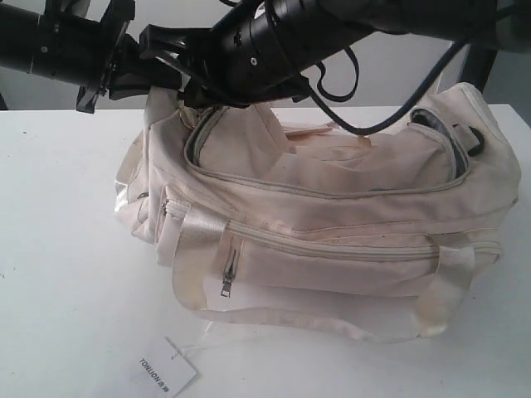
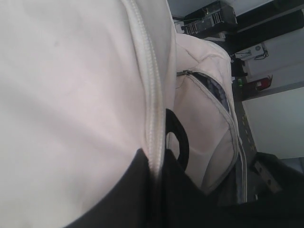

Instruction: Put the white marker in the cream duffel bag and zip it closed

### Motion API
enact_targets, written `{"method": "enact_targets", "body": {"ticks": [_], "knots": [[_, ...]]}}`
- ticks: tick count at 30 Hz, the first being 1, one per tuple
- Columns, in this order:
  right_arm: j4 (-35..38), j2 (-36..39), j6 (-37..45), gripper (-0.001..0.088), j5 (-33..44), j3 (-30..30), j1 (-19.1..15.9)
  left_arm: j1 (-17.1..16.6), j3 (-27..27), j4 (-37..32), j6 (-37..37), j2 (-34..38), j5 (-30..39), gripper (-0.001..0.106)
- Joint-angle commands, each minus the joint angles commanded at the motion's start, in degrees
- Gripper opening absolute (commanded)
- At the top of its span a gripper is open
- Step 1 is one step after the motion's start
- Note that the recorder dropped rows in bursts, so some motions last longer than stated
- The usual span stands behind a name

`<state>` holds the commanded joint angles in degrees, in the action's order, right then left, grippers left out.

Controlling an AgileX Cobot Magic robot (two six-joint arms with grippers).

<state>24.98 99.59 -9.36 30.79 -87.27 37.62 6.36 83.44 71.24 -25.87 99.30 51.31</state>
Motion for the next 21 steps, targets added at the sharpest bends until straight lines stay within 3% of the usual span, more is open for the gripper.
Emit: {"method": "enact_targets", "body": {"ticks": [11,18,21], "knots": [[2.1,2.1,-1.3,0.0304,-3.2,0.0,0.0,0.0,0.0,0.2,0.0,0.0,0.0,0.0],[2.2,3.5,-3.4,0.0302,-3.0,0.0,0.0,0.0,0.0,0.2,0.0,0.0,0.0,0.0],[2.1,3.9,-4.4,0.0243,-2.2,0.0,0.0,0.0,0.0,0.2,0.0,0.0,0.0,0.0]]}}
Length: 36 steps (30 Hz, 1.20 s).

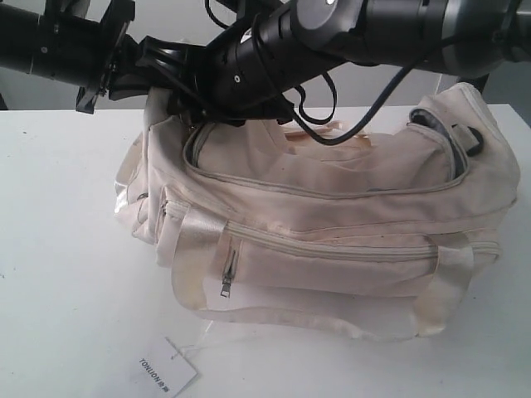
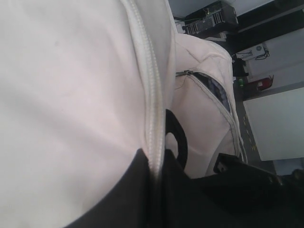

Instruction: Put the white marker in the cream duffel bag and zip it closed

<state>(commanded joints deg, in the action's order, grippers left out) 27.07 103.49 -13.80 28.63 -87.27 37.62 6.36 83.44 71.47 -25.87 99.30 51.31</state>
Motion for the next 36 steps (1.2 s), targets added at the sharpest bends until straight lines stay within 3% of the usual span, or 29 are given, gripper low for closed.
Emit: {"method": "enact_targets", "body": {"ticks": [5,6,36], "knots": [[0.0,-0.2,0.0,0.0007,0.5,0.0,0.0,0.0,0.0,0.0,-1.3,0.1,-0.2,0.0],[-0.1,-0.5,-0.1,0.0,0.5,0.0,0.0,0.0,0.0,0.0,-1.3,0.1,-0.2,0.0],[-1.0,-6.9,-0.4,0.0,11.3,0.0,0.0,0.0,0.0,-2.5,-1.6,0.1,-1.4,0.0]]}}
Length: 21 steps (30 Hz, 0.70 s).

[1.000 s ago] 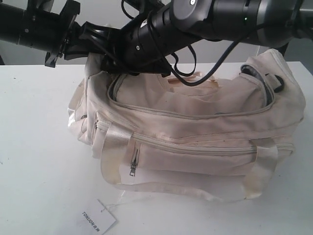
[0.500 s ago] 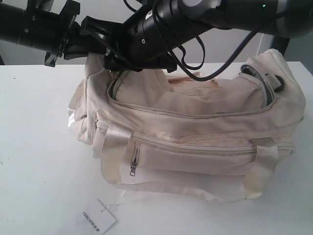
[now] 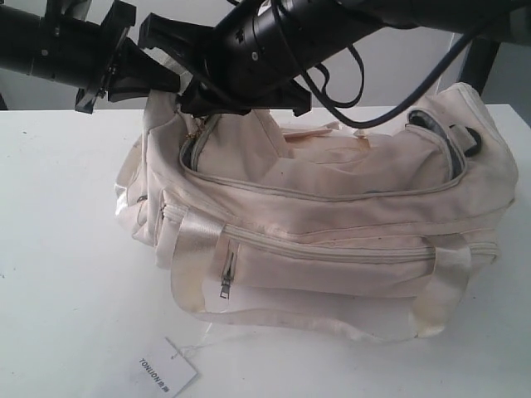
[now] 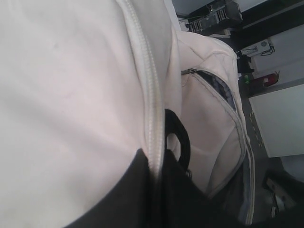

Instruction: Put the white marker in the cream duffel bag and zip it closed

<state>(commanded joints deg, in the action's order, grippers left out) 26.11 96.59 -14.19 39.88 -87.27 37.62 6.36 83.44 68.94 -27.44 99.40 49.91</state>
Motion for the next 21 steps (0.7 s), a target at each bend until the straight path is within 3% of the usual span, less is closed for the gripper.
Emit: {"method": "enact_targets", "body": {"ticks": [21], "knots": [[5.6,0.0,1.1,0.0,5.8,0.0,0.6,0.1,0.0,0.0,0.0,0.0,-0.8,0.0]]}}
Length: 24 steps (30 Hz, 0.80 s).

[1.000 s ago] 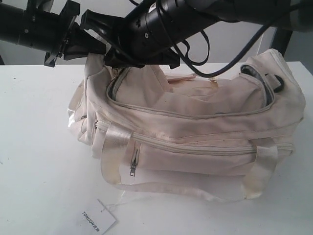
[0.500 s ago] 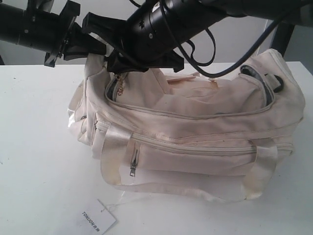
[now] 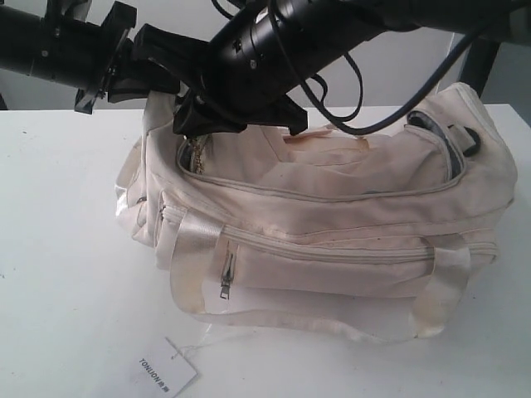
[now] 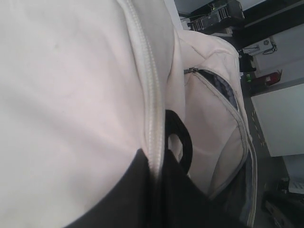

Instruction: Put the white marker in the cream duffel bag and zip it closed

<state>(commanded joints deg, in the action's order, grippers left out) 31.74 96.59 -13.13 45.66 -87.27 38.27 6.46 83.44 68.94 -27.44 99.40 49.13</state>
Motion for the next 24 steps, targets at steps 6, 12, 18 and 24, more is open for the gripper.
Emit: {"method": "enact_targets", "body": {"ticks": [6,12,18,24], "knots": [[-0.1,0.0,0.4,0.0,1.5,0.0,1.2,0.0,0.0,0.0,-0.3,0.0,-0.2,0.0],[-0.2,0.0,1.2,0.0,4.9,0.0,3.1,0.0,0.0,0.0,-4.5,0.0,-1.1,0.0],[-0.3,0.0,2.4,0.0,9.5,0.0,3.4,0.0,0.0,-1.4,-8.8,0.0,-1.6,0.0],[-0.8,-0.1,4.2,0.0,13.9,0.0,3.4,0.0,0.0,-9.0,-8.8,0.0,-4.0,0.0]]}}
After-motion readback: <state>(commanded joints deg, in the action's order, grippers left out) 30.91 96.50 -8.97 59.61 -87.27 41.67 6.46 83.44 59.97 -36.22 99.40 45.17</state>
